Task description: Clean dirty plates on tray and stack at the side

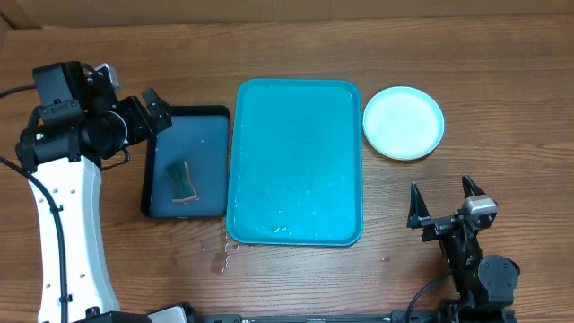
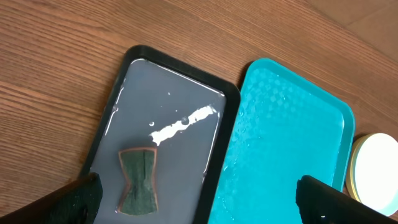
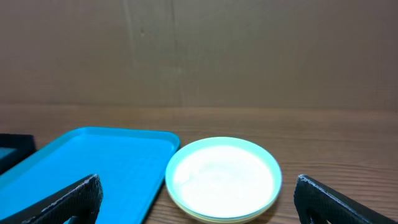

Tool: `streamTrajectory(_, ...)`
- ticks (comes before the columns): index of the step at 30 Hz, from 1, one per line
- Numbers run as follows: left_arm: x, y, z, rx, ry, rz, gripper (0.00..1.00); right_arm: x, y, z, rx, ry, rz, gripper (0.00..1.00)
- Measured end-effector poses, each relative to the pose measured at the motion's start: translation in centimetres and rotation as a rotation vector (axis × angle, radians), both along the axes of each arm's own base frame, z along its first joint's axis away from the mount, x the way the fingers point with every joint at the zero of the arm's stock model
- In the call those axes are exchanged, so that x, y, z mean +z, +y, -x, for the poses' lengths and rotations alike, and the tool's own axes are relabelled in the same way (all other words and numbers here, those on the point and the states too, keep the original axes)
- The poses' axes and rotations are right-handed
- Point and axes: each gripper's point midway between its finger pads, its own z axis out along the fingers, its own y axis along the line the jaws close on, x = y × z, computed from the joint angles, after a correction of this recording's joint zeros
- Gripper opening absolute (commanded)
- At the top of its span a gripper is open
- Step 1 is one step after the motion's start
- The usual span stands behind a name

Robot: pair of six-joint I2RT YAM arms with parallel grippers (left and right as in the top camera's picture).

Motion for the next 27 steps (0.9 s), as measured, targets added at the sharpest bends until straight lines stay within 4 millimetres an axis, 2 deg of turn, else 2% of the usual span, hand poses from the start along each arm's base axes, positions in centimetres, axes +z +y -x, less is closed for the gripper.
streamTrajectory(27, 0.0, 0.0, 0.0, 0.0, 0.0, 0.0, 1.0, -0.01, -0.24, -0.04, -0.014, -0.005, 0.031, 1.0)
